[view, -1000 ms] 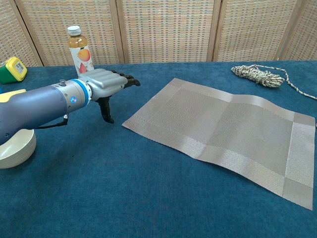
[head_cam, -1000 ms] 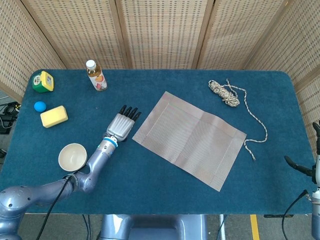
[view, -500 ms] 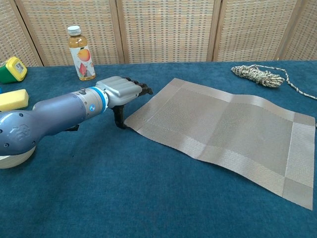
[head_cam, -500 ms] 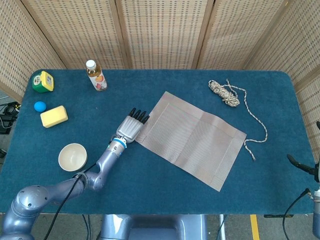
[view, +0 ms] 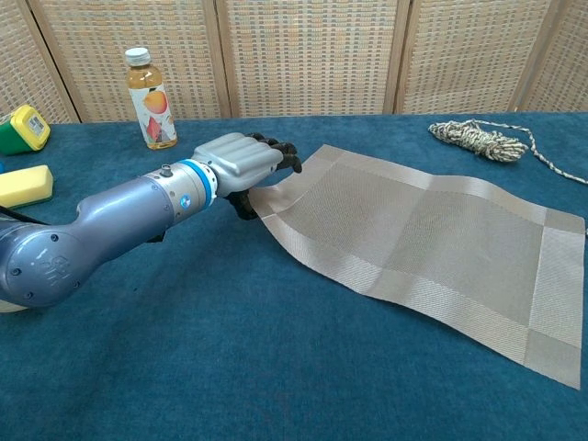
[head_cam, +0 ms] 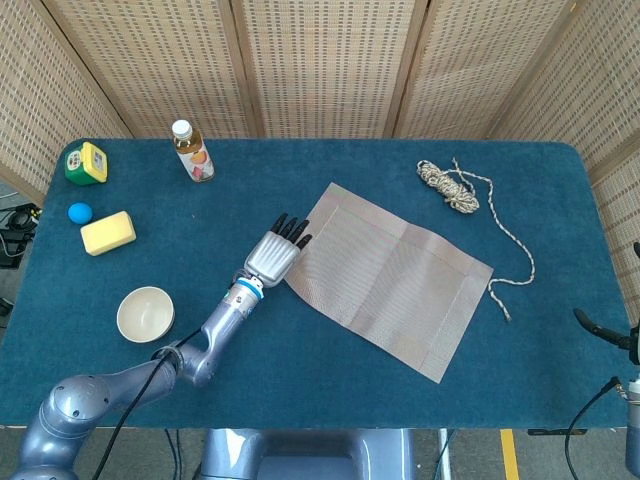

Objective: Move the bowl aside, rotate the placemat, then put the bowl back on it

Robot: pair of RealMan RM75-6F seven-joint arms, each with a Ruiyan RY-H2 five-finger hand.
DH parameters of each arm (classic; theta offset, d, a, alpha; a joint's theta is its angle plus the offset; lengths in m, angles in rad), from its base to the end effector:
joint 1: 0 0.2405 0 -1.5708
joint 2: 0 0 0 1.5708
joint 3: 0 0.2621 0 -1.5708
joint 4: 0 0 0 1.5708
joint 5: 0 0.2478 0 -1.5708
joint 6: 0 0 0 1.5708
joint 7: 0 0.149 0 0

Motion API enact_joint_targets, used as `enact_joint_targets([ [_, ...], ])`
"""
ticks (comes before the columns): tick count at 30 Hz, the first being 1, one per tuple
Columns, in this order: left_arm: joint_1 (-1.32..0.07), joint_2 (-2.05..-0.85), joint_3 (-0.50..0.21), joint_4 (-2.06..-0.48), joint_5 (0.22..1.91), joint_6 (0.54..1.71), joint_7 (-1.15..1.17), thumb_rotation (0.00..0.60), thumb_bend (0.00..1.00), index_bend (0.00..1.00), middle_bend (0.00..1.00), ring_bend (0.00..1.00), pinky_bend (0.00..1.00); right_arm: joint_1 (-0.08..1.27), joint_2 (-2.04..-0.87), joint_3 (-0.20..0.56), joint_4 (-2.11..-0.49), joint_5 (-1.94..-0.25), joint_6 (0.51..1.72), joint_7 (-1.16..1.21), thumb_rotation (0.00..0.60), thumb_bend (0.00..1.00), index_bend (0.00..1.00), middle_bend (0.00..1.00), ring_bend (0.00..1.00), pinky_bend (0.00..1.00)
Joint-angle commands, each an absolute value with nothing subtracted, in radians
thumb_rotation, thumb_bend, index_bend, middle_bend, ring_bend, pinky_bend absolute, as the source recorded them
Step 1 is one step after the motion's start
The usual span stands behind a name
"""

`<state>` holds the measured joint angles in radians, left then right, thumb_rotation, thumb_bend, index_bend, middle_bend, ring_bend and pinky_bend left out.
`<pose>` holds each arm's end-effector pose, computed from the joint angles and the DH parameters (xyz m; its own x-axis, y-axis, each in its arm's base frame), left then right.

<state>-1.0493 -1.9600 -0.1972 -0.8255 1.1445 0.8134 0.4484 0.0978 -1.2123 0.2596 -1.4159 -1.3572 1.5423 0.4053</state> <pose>-0.0846 0.4306 -0.1496 0.7184 0.0599 0.6931 0.6132 -0.5250 -0.5902 -0.3591 -0.2396 0.1711 0.0639 0.3122 0.9479 -0.9978 0.0371 0.0550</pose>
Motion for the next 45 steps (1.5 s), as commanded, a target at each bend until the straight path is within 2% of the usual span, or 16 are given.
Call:
enact_joint_targets([
  [1,-1.050,-1.990,-0.208,-0.789,1.164,0.852,0.418,0.600,0.47,0.20,0.00,0.00,0.00,0.097,-1.210,0.259,-1.420,-1.359,1.540,0.411,0.600,0.20,0.00,0.00,0.00,0.00],
  [7,-1.052,-2.028,-0.219,-0.736,1.190,0.875,0.378,0.600,0.47,0.50,0.00,0.00,0.00,0.097,-1.207,0.257,-1.426,-1.361,1.536,0.415,0.600,0.20,0.00,0.00,0.00,0.00],
  [11,-1.050,-2.042,-0.219,-0.711,1.208,0.881,0.355,0.600,0.47,0.59,0.00,0.00,0.00,0.096,-1.205,0.256,-1.428,-1.365,1.538,0.420,0.600,0.20,0.00,0.00,0.00,0.00],
  [17,-1.038,-2.032,-0.216,-0.715,1.226,0.889,0.346,0.600,0.48,0.65,0.00,0.00,0.00,0.095,-1.202,0.255,-1.429,-1.367,1.538,0.422,0.600,0.20,0.00,0.00,0.00,0.00],
  [22,-1.005,-1.989,-0.201,-0.778,1.250,0.927,0.344,0.600,0.52,0.64,0.00,0.00,0.00,0.094,-1.200,0.252,-1.431,-1.373,1.539,0.420,0.600,0.20,0.00,0.00,0.00,0.00],
  [26,-0.961,-1.914,-0.174,-0.911,1.277,0.972,0.373,0.600,0.52,0.66,0.00,0.00,0.00,0.096,-1.203,0.250,-1.432,-1.376,1.539,0.414,0.600,0.20,0.00,0.00,0.00,0.00],
  [30,-0.897,-1.801,-0.117,-1.118,1.310,1.025,0.452,0.600,0.52,0.66,0.00,0.00,0.00,0.096,-1.204,0.246,-1.438,-1.387,1.547,0.403,0.600,0.20,0.00,0.00,0.00,0.00],
  [37,-0.836,-1.675,-0.050,-1.358,1.330,1.046,0.524,0.600,0.52,0.66,0.00,0.00,0.00,0.095,-1.207,0.244,-1.448,-1.393,1.556,0.383,0.600,0.20,0.00,0.00,0.00,0.00],
  [39,-0.815,-1.623,-0.008,-1.455,1.362,1.054,0.538,0.600,0.52,0.66,0.00,0.00,0.00,0.094,-1.207,0.241,-1.453,-1.398,1.561,0.375,0.600,0.20,0.00,0.00,0.00,0.00],
  [45,-0.793,-1.551,0.055,-1.596,1.400,1.041,0.592,0.600,0.52,0.64,0.00,0.00,0.00,0.094,-1.208,0.236,-1.462,-1.407,1.566,0.362,0.600,0.20,0.00,0.00,0.00,0.00],
])
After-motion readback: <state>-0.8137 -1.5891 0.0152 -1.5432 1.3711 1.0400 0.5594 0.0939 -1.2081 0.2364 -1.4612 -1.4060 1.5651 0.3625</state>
